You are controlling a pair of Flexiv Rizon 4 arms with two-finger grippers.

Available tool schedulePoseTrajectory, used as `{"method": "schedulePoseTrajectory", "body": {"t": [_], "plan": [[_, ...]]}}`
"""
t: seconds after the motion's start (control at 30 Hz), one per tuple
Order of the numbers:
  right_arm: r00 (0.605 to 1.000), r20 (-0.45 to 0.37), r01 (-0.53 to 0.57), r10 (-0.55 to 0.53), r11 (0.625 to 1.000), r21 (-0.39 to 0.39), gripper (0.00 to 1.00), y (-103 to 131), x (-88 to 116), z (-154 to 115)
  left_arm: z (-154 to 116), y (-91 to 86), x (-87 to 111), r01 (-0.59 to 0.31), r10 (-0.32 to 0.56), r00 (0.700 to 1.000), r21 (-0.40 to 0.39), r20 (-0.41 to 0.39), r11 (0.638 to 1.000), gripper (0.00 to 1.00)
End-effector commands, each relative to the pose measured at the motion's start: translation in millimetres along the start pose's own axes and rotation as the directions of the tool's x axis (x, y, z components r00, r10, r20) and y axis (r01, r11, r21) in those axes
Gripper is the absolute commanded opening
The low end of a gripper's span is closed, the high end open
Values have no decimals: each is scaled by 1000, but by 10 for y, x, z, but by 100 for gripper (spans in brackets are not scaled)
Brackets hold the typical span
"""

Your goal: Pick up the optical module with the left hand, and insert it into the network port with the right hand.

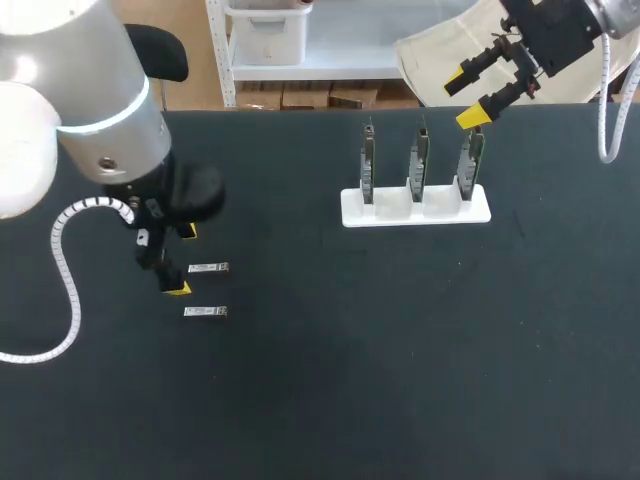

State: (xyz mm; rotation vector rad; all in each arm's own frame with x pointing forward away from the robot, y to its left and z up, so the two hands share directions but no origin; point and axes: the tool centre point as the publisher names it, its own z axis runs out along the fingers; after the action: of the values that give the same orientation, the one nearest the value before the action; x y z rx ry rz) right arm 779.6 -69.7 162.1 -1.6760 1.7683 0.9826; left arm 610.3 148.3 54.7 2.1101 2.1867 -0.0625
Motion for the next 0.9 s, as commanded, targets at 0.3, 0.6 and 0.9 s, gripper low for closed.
{"method": "schedulePoseTrajectory", "body": {"t": [0.3,0.6,0.9], "plan": [[1000,2,2,-2,1000,5,100,20,8,2,224,301,-3,-15,16,999,44,-34,999,100],[1000,2,2,-2,1000,5,100,20,8,2,369,355,56,18,-9,991,70,-131,997,100],[1000,2,2,-2,1000,5,100,20,8,2,441,379,37,33,-24,993,71,-120,997,100]]}}
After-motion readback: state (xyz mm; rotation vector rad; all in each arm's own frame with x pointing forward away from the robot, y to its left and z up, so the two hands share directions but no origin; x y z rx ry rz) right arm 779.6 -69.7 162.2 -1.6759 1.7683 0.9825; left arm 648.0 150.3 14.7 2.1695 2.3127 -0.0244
